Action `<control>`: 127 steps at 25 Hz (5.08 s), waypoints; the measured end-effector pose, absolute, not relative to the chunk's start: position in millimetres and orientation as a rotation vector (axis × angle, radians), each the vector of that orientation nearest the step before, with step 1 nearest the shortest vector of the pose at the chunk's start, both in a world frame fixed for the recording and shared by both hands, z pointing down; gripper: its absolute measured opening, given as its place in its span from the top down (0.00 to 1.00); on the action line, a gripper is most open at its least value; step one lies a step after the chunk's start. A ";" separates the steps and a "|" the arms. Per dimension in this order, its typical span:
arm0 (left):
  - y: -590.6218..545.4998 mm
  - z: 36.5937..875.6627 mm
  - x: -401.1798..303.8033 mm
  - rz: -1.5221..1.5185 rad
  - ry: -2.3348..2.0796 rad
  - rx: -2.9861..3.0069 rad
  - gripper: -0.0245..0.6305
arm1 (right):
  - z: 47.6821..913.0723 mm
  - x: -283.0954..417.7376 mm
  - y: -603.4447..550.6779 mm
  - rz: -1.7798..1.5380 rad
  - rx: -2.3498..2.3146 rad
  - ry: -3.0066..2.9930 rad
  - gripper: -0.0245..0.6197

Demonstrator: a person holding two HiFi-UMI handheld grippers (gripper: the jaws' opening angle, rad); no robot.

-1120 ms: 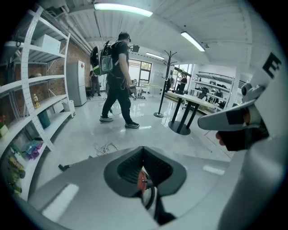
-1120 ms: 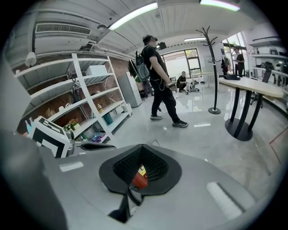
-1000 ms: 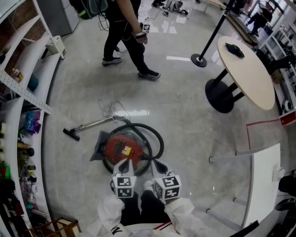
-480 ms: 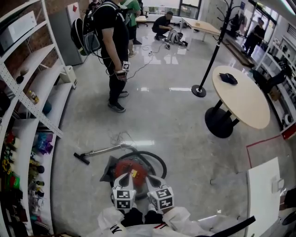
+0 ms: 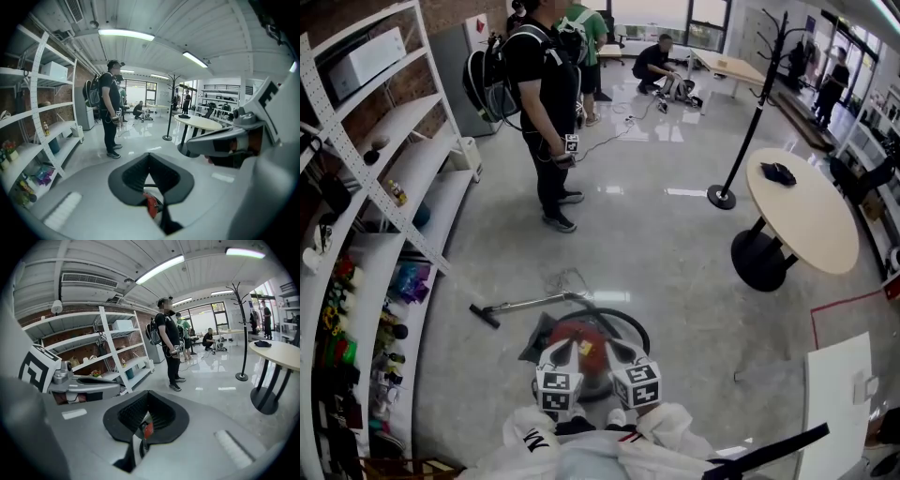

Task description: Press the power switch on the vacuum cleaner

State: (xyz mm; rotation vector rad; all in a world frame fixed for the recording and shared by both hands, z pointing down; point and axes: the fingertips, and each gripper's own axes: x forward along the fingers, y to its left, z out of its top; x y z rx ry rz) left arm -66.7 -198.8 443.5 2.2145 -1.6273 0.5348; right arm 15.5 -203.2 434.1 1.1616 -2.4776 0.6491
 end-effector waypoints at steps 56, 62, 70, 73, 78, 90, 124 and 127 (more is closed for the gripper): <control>-40.2 415.2 -127.5 0.459 -1.698 2.267 0.96 | 407.0 -39.7 -52.0 0.560 1.179 -2.509 0.96; -4.9 412.1 -153.8 0.435 -1.706 2.280 0.96 | 409.3 -60.2 -11.0 0.551 1.204 -2.496 0.96; 43.4 420.2 -169.0 0.438 -1.669 2.296 0.96 | 409.9 -75.3 36.0 0.555 1.243 -2.478 0.96; 56.7 424.8 -173.6 0.438 -1.644 2.291 0.96 | 412.2 -77.5 45.8 0.558 1.265 -2.463 0.96; 66.6 425.4 -177.4 0.416 -1.639 2.306 0.96 | 409.3 -76.0 55.3 0.540 1.294 -2.446 0.96; 70.7 420.7 -164.7 0.400 -1.585 2.336 0.96 | 402.1 -68.3 66.9 0.530 1.332 -2.435 0.96; 61.6 412.4 -107.9 0.452 -1.615 2.334 0.96 | 399.7 -17.2 57.9 0.559 1.307 -2.467 0.96; 60.9 412.1 -106.9 0.448 -1.609 2.338 0.96 | 400.2 -16.7 57.5 0.559 1.311 -2.466 0.96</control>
